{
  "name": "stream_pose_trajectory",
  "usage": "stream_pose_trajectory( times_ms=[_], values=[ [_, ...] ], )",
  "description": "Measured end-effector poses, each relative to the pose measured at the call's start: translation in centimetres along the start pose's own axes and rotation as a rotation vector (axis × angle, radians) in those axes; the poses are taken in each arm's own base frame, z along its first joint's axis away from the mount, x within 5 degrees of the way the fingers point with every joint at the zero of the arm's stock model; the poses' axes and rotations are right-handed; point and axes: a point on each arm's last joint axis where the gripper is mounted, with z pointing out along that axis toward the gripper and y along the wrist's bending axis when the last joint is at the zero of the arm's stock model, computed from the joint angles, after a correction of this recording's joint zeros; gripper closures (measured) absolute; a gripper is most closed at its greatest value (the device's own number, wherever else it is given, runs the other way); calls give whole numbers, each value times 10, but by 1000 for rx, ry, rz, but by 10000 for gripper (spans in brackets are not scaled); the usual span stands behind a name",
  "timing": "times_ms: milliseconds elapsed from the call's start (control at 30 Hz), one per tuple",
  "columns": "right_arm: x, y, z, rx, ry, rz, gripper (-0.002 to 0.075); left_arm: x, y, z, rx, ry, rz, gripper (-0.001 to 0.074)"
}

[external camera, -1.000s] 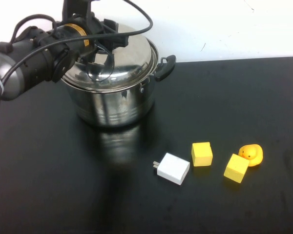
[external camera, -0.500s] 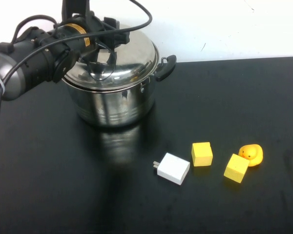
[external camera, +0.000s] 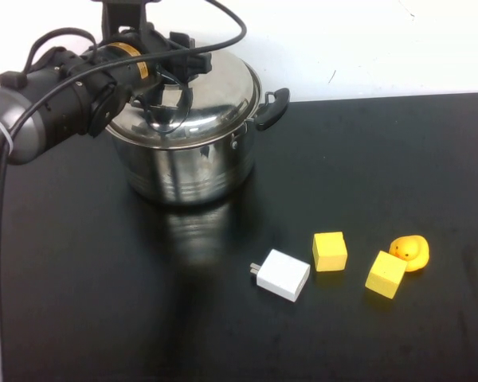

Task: Cover the pot
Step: Place the pot lid on the pot

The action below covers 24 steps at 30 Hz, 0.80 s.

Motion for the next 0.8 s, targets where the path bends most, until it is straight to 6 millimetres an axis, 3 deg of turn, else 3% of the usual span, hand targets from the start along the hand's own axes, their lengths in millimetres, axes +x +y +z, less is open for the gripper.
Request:
stream_pose_trajectory(
  times_ms=[500, 667, 800],
  values=[
    [0, 0, 0, 0, 0, 0, 728, 0, 1, 1, -13, 16, 5, 400],
    [0, 0, 0, 0, 0, 0, 728, -1, 3, -4, -44, 50, 5, 197],
    [0, 0, 0, 0, 0, 0, 728, -18, 3, -19, -58, 27, 14, 174]
  ],
)
